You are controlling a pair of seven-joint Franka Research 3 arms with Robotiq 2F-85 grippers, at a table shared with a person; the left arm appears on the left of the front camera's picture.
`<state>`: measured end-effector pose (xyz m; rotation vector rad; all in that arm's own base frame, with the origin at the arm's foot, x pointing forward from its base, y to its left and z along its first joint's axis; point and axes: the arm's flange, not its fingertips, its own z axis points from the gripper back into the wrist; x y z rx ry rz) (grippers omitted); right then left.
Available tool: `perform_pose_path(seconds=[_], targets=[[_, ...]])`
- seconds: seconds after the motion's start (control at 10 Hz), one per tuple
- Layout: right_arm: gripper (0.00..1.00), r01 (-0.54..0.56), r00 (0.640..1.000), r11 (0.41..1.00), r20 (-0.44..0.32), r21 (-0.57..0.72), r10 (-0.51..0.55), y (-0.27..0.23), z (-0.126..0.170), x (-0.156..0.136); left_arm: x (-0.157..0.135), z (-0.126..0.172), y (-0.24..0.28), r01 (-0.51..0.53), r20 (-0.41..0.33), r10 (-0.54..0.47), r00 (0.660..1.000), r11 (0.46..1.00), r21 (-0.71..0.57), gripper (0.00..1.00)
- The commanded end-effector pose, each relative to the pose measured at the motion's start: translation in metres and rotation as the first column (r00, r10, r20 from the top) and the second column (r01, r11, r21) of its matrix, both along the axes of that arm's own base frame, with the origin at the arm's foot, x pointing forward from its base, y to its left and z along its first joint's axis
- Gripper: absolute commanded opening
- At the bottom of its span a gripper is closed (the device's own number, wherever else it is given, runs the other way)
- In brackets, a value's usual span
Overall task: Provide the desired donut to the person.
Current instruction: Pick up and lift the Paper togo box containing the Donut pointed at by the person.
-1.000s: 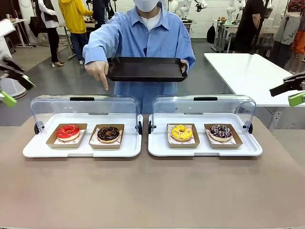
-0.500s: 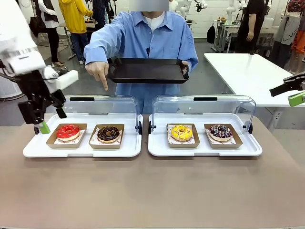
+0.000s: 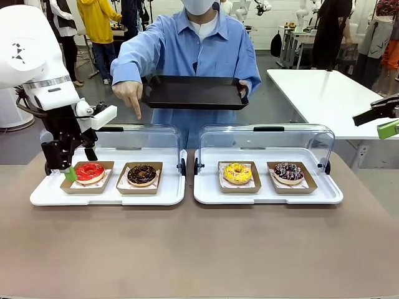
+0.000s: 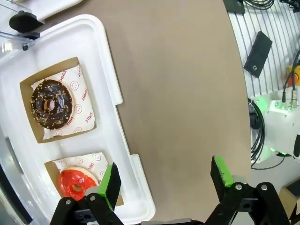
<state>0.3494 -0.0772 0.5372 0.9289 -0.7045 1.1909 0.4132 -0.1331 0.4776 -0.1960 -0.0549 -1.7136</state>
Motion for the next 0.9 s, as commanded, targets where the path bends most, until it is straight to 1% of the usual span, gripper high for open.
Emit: perform_pose_path(seconds=[0.0, 0.5, 0.6, 0.7, 0.8], targets=[[1.00, -0.011, 1.000, 1.000, 0.011, 0.013, 0.010, -0.002, -0.001, -0.001, 0.000, 0.000, -0.002, 0.002, 0.003, -0.002, 1.000, 1.000, 0.001, 1.00], [1.00, -0.011, 1.000, 1.000, 0.011, 0.013, 0.010, -0.002, -0.001, -0.001, 0.000, 0.000, -0.001, 0.003, -0.001, -0.003, 1.000, 1.000, -0.002, 1.00], [1.00, -0.011, 1.000, 1.000, 0.011, 0.013, 0.010, -0.002, -0.001, -0.001, 0.003, -0.011, -0.007, 0.005, 0.028, -0.006, 1.000, 1.000, 0.013, 1.00], [1.00, -0.011, 1.000, 1.000, 0.011, 0.013, 0.010, -0.002, -0.001, -0.001, -0.001, -0.026, -0.016, -0.030, 0.058, 0.029, 0.998, 0.999, 0.027, 1.00], [1.00, -0.011, 1.000, 1.000, 0.011, 0.013, 0.010, -0.002, -0.001, -0.001, -0.002, -0.039, -0.027, -0.058, 0.112, 0.051, 0.992, 0.996, 0.062, 1.00]])
